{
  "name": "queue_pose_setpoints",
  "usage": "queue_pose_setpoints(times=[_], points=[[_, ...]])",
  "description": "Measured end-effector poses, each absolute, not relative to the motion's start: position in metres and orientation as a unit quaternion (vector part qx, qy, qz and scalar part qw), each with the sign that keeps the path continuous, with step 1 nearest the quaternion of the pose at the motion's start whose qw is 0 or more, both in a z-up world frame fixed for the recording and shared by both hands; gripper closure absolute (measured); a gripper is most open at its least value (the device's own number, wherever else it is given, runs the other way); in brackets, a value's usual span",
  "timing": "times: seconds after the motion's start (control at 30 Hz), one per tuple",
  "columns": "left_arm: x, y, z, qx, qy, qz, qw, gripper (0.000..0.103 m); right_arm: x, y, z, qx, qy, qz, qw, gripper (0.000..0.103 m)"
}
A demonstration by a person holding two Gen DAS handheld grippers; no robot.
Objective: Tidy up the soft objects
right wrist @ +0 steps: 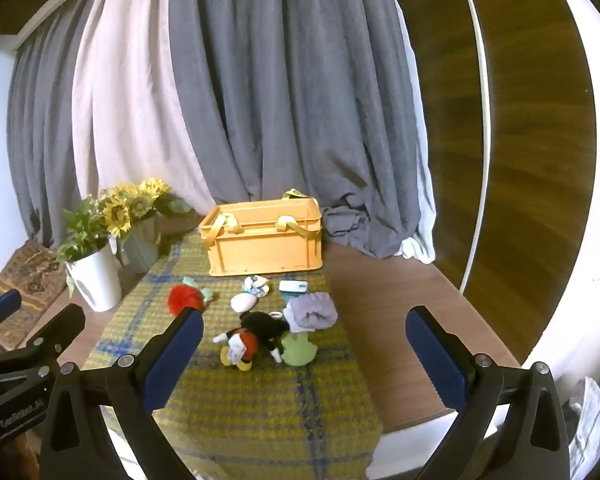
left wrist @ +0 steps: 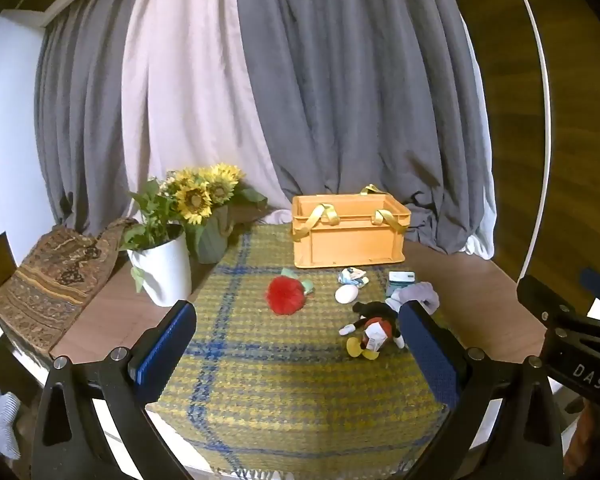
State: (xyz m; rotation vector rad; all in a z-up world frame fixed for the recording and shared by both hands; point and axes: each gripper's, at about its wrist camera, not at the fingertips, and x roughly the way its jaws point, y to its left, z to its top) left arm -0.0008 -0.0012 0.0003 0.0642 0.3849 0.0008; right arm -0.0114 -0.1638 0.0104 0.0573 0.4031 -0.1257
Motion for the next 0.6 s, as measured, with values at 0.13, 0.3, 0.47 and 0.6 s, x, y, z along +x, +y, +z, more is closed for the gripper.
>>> queue_pose_setpoints(times=[0.13, 0.3, 0.47, 0.6], points=[[-0.003, -0.002, 0.006, 0.036, 0.188, -0.004, 0.981, 0.000, -0.014, -0.166, 0.009, 0.031, 0.203, -0.062, 0.977, 0.000], [-0.009, -0.003, 0.027, 0.032, 0.187, -0.002, 0.982, 0.000, -0.022, -0.166, 0.017, 0.032, 0.201, -0.062, 0.977, 0.000], [-0.013, 0.002, 0.036, 0.025, 0.183, 0.000, 0.983, 0.000, -0.026, -0.166, 0.025, 0.034, 0.204, -0.058, 0.977, 0.000], [-0.013, 0.004, 0.035, 0.026, 0.181, 0.001, 0.983, 0.000, -0.028, -0.166, 0.023, 0.035, 0.200, -0.056, 0.978, 0.000]])
